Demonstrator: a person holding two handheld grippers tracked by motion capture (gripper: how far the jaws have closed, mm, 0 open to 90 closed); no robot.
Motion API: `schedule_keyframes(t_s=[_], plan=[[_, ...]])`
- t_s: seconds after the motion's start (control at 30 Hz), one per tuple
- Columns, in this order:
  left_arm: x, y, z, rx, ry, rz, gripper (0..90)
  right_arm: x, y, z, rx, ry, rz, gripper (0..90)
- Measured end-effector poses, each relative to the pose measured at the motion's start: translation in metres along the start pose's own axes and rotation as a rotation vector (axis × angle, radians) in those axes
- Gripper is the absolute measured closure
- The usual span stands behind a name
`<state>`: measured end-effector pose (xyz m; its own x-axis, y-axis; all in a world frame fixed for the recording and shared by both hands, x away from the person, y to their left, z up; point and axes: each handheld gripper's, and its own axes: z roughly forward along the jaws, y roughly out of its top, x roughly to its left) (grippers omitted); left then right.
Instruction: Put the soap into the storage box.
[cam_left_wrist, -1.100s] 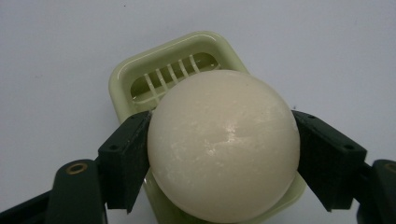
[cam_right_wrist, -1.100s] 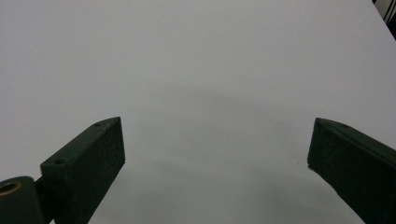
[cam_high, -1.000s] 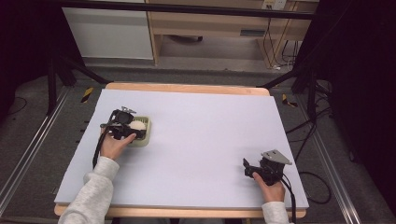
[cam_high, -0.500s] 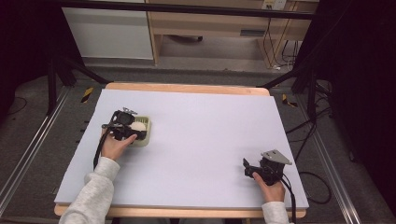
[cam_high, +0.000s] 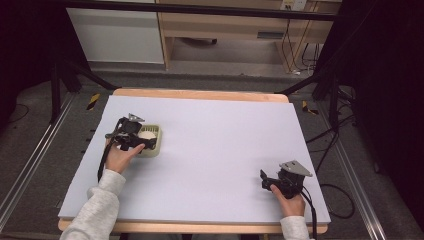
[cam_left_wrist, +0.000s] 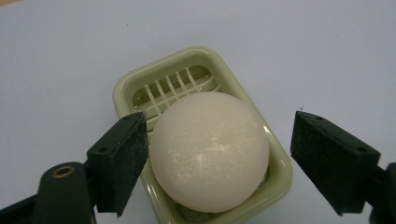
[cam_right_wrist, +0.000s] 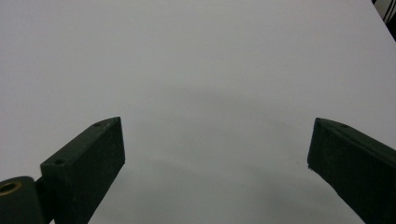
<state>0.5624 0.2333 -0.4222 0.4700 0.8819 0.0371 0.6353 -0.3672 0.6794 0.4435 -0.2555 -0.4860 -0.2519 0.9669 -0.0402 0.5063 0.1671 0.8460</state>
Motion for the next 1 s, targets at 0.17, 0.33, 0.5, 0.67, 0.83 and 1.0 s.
schedule_keyframes(t_s=[0.17,0.33,0.5,0.67,0.83,1.0], plan=[[-0.005,-0.003,-0.009,-0.026,-0.014,0.01,18.4,0.0,0.0,0.0,0.0,0.001,-0.001,4.4],[-0.012,-0.01,-0.02,-0.077,-0.033,0.012,19.7,0.0,0.0,0.0,0.0,0.0,0.001,4.4],[-0.018,-0.018,-0.031,-0.111,-0.047,0.023,21.8,0.0,0.0,0.0,0.0,-0.002,0.002,4.4],[-0.022,-0.033,-0.041,-0.15,-0.061,0.022,23.4,0.0,0.0,0.0,-0.001,-0.003,0.004,4.4],[-0.023,-0.044,-0.045,-0.159,-0.069,0.021,23.3,0.0,0.0,0.0,-0.003,-0.004,0.001,4.4],[-0.019,-0.064,-0.053,-0.174,-0.046,0.004,23.0,0.0,0.0,-0.001,-0.005,-0.004,0.006,4.4]])
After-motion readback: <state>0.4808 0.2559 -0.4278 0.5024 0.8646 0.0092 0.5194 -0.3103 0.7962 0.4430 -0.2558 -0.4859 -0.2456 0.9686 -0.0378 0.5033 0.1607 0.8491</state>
